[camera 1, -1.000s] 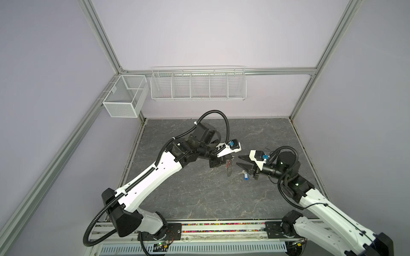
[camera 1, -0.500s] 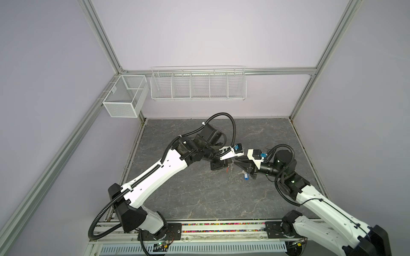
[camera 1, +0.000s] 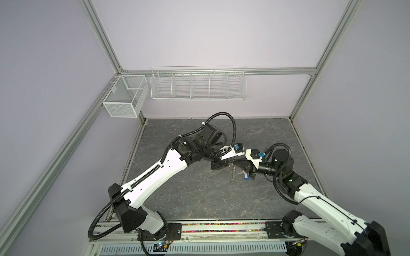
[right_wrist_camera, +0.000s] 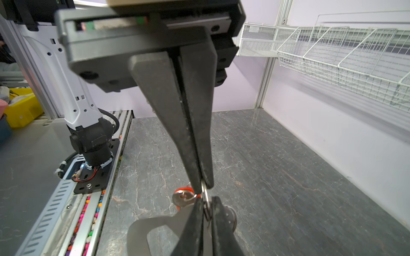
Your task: Put the keys on the keyring
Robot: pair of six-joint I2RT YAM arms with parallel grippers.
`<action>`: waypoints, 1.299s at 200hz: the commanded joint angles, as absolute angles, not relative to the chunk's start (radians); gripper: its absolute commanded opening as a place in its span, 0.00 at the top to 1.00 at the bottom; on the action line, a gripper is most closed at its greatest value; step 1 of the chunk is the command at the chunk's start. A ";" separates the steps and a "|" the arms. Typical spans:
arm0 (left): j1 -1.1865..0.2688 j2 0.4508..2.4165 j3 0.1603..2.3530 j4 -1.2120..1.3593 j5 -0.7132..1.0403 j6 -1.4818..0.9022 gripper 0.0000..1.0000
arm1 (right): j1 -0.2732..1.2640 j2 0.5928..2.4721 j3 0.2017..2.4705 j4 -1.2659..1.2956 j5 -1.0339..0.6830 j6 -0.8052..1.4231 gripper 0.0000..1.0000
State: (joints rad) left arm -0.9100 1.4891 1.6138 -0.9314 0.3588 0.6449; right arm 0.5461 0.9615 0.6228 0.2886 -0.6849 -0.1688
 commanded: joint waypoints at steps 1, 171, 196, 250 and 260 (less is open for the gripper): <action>-0.917 1.463 1.612 -0.935 0.376 0.673 1.00 | 0.551 0.942 0.631 0.307 -0.682 -0.163 0.89; -0.914 1.376 1.478 -0.782 0.280 0.676 0.73 | 0.549 0.944 0.622 0.330 -0.723 -0.152 0.93; -0.823 1.254 1.306 -0.567 0.435 0.620 0.72 | 0.544 0.936 0.609 0.367 -0.731 -0.139 0.93; -0.755 1.187 1.148 -0.310 0.641 0.537 0.78 | 0.541 0.941 0.609 0.400 -0.762 -0.129 0.93; -0.755 1.192 1.140 -0.288 0.666 0.528 0.78 | 0.541 0.939 0.611 0.403 -0.764 -0.129 0.93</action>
State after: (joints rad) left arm -0.7597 1.1862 1.1641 -0.4213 0.5365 0.5648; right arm 0.5449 0.9550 0.6216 0.3431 -0.7307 -0.1467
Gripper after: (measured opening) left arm 0.226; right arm 0.074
